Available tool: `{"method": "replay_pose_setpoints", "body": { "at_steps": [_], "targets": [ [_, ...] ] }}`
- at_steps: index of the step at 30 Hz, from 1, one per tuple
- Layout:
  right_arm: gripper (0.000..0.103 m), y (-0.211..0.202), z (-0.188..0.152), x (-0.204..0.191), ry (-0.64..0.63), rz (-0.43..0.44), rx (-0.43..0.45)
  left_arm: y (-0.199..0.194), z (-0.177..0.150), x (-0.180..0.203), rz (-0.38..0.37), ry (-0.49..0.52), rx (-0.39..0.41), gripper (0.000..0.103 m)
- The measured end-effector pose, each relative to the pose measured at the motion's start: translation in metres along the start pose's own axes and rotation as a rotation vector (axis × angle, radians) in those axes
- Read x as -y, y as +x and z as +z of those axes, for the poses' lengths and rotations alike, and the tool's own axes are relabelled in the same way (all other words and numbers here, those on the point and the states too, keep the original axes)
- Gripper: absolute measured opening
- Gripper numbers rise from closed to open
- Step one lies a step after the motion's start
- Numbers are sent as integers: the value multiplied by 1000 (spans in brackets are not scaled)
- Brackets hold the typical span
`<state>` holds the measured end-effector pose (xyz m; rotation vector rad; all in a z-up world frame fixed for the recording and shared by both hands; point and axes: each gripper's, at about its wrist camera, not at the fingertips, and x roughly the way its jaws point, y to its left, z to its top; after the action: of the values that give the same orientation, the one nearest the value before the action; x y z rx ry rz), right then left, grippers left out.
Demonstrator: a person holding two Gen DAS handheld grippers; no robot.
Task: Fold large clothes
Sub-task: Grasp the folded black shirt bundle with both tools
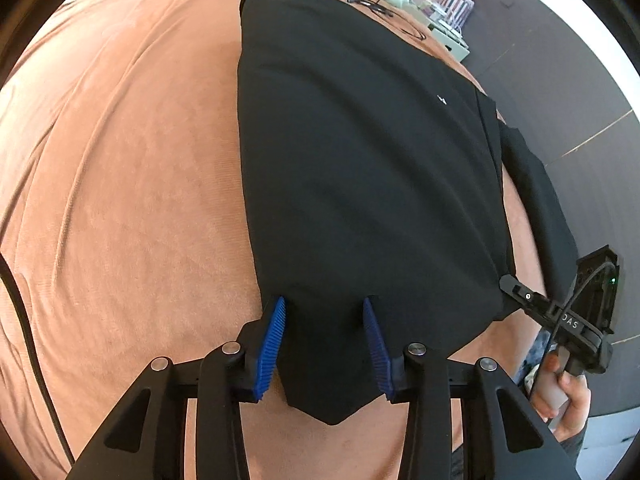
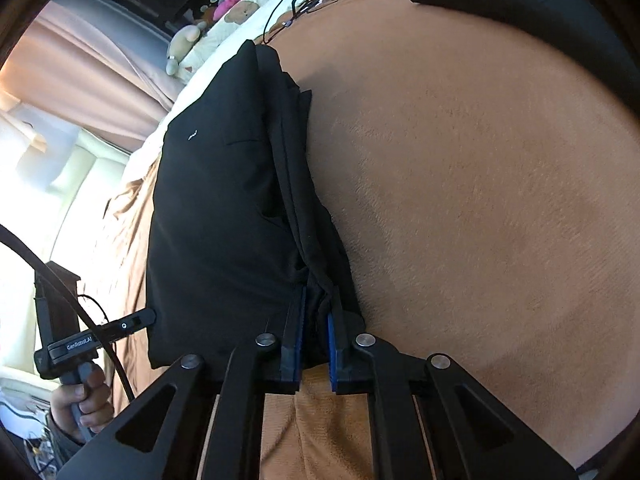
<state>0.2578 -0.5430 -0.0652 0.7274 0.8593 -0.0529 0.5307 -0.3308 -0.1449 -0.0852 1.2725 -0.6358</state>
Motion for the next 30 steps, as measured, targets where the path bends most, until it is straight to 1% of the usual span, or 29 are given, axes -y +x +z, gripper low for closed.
{"method": "replay_pose_setpoints", "body": {
  "at_steps": [2, 3, 4, 5, 6, 7, 11, 14, 18, 23, 27, 30],
  "targets": [
    [13, -8, 4, -5, -17, -3, 5, -3, 3, -3, -23, -12, 0, 43],
    [19, -13, 8, -8, -28, -3, 13, -5, 5, -6, -38, -23, 2, 43],
    [25, -18, 11, -11, -34, -2, 23, -8, 6, -9, -52, -32, 5, 45],
    [48, -21, 16, -12, -42, 5, 36, -10, 10, -13, -71, -46, 12, 47],
    [74, -24, 21, -15, -51, 14, 55, -14, 11, -15, -86, -57, 22, 53],
    [77, -27, 26, -18, -59, 16, 73, -21, 6, -25, -93, -66, 33, 58],
    [77, -23, 49, -29, -92, 31, 59, -28, 15, -35, -100, -96, 65, 59],
    [77, -13, 65, -37, -142, 28, 28, -29, 25, -38, -113, -120, 81, 59],
    [77, 8, 97, -48, -185, 43, -27, -24, 40, -44, -133, -143, 98, 59],
    [77, 44, 131, -43, -192, 52, -106, -13, 64, -49, -128, -158, 104, 59],
    [77, 58, 154, -37, -188, 52, -119, -4, 82, -54, -96, -167, 114, 59],
    [77, 67, 167, -32, -187, 37, -101, 2, 92, -57, -95, -175, 118, 59]
  ]
}}
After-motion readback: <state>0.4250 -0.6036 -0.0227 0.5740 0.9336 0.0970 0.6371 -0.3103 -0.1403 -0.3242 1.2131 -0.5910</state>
